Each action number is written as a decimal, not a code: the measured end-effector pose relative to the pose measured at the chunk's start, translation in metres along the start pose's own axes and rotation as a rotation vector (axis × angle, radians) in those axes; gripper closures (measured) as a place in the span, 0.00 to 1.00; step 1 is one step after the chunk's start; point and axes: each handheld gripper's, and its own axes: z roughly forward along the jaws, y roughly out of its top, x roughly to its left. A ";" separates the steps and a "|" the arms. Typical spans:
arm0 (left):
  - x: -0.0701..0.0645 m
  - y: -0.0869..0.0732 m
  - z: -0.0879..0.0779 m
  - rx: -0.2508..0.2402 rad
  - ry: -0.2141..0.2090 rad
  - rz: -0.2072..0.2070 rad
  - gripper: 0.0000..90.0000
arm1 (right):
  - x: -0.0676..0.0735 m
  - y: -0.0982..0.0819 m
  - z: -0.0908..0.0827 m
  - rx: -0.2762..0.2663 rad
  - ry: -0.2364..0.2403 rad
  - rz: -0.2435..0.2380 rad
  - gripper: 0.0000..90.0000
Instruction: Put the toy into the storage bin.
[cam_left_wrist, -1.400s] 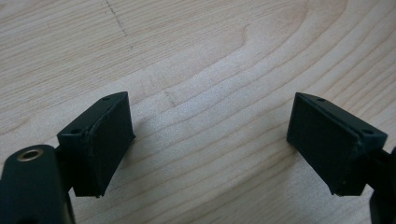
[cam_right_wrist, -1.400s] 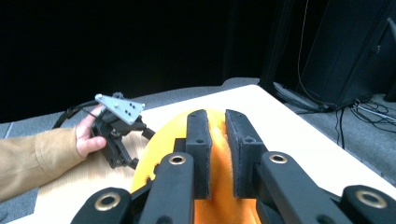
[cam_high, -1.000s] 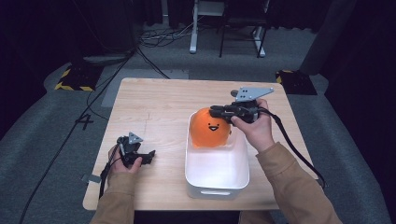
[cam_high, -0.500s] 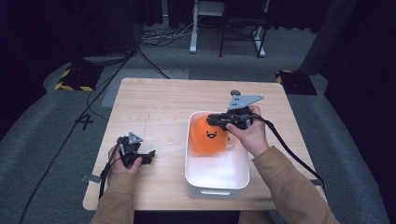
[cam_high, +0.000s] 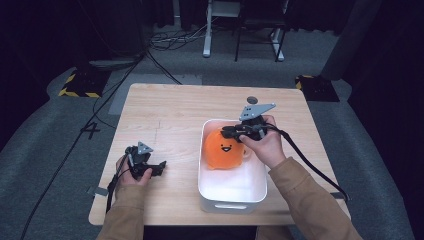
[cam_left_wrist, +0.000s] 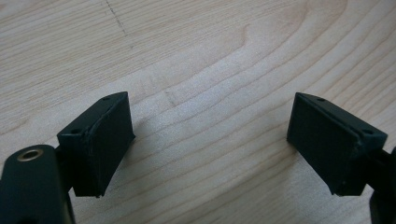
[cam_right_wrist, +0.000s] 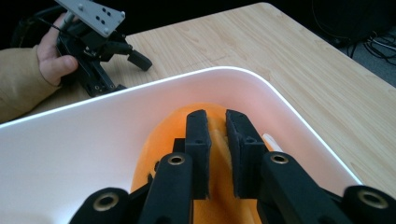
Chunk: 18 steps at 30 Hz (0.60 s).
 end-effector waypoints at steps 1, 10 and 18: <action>0.000 0.000 0.000 0.000 0.000 0.000 0.16 | 0.000 0.000 0.001 0.006 -0.001 0.000 0.89; 0.000 0.000 0.000 0.000 0.000 0.000 0.16 | -0.001 -0.004 0.004 0.050 -0.004 -0.014 0.88; 0.000 0.000 0.000 0.000 -0.001 -0.001 0.16 | -0.001 -0.006 0.007 0.078 -0.012 -0.023 0.87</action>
